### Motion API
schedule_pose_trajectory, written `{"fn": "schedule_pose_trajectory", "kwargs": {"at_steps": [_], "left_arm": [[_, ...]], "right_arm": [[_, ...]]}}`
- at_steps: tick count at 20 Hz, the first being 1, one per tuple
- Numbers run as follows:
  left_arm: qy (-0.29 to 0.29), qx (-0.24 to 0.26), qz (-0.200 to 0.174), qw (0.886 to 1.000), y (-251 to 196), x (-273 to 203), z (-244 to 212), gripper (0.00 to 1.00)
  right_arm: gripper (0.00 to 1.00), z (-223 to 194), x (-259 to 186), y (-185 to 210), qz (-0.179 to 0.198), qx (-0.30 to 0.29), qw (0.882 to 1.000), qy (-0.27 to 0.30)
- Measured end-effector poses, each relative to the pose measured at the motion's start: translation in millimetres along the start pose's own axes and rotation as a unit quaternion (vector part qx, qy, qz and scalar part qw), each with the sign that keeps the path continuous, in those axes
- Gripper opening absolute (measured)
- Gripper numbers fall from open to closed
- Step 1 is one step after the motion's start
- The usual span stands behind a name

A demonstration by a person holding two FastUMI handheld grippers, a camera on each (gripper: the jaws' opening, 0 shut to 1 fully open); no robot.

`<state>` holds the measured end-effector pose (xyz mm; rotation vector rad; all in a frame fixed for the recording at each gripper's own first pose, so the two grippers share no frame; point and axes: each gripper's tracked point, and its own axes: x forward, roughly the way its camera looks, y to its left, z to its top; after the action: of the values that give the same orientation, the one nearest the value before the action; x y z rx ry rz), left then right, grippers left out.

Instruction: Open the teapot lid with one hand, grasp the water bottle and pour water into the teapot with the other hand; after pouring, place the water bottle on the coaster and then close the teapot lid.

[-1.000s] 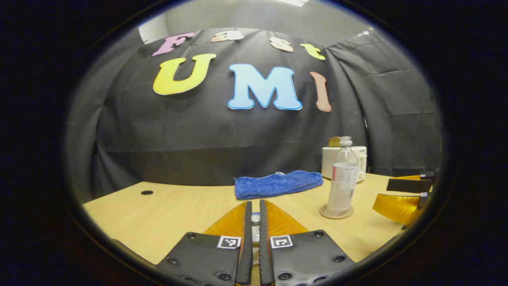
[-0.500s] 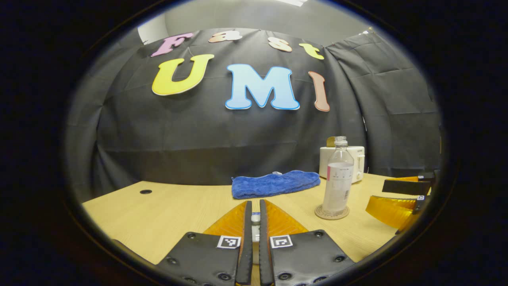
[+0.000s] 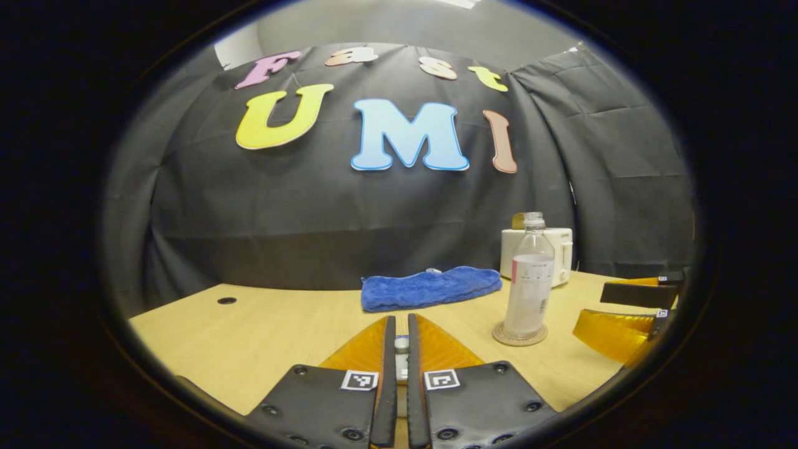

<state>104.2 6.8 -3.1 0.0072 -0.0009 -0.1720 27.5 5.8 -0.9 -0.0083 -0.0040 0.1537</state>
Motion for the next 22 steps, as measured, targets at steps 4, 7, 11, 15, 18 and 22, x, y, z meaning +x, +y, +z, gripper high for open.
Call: {"fn": "schedule_pose_trajectory", "kwargs": {"at_steps": [4, 7, 11, 15, 18, 22], "left_arm": [[-0.001, -0.001, 0.005, 1.0, 0.5, 0.0, 0.5, 0.17], [-0.002, -0.001, 0.008, 1.0, 2.4, 0.4, 1.7, 0.21], [-0.002, -0.002, 0.01, 1.0, 2.2, -0.9, 0.8, 0.21], [-0.001, -0.002, 0.027, 1.0, 5.8, -9.2, 0.2, 0.24], [-0.001, -0.002, 0.032, 0.999, -2.1, -23.8, 1.4, 0.24], [-0.002, -0.001, 0.04, 0.999, -16.2, -48.7, 2.7, 0.33]], "right_arm": [[0.95, 0.3, -0.2, 1.2, 0.002, 0.0, 1.0, 0.0], [0.95, -0.1, 0.1, 1.3, 0.004, 0.0, 1.0, 0.0], [0.95, -0.1, -0.1, 1.2, 0.005, 0.0, 1.0, 0.0], [0.95, -0.2, -0.1, 1.0, 0.004, -0.001, 1.0, 0.0], [0.95, 0.0, -2.7, 0.8, 0.001, -0.001, 1.0, 0.001], [0.95, -0.2, -10.4, 2.0, 0.0, -0.001, 1.0, 0.0]]}}
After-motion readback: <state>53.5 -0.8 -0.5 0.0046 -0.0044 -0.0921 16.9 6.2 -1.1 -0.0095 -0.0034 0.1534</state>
